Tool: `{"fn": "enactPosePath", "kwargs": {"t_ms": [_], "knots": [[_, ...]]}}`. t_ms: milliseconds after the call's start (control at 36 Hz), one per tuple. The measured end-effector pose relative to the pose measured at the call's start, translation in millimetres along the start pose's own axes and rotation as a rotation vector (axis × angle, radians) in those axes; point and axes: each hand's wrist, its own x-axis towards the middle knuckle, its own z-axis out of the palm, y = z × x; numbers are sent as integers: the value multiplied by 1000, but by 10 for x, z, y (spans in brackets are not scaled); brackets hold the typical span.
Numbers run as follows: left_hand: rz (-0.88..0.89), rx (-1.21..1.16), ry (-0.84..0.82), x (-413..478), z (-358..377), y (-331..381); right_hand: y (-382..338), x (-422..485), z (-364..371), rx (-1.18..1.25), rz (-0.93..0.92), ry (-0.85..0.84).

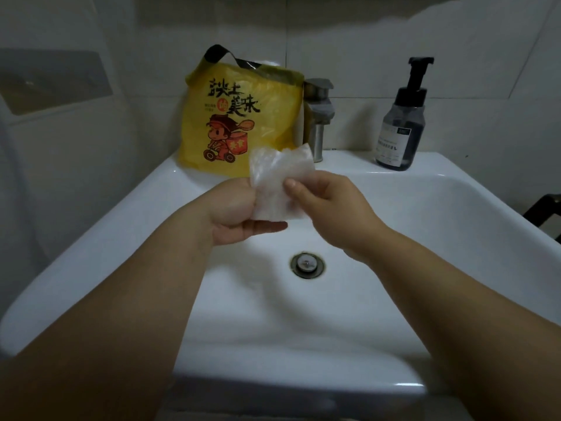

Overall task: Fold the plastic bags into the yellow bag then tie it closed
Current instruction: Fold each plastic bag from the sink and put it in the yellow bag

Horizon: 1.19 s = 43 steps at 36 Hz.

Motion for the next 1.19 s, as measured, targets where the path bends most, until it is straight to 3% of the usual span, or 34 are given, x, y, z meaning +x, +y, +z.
{"fn": "enactPosePath", "kwargs": {"t_ms": [194,333,417,500,583,667,750,806,861,917,1083,1194], "knots": [[27,104,-147,-36,74,-25,78,76,-46,177,275,142],[18,257,-234,-44,37,-62,71,96,-158,589,532,-68],[48,285,-239,-56,23,-41,76,90,-172,617,524,-80],[70,79,-182,-52,-6,1,56,88,-175,573,468,-26],[37,-55,-206,-58,-8,34,81,99,-172,301,374,-22],[42,113,-131,-73,47,8,102,91,-117,101,345,-54],[111,218,79,-23,57,-30,148,119,-104,348,374,-24],[149,117,188,14,27,-24,176,157,-152,582,461,-48],[180,-1,230,31,19,1,191,165,-153,637,550,-156],[189,-71,218,29,35,16,181,138,-112,601,574,-216],[106,-54,112,14,47,-4,205,177,-183,715,508,-66],[95,-53,61,-13,30,10,216,193,-287,737,514,-79]]}}
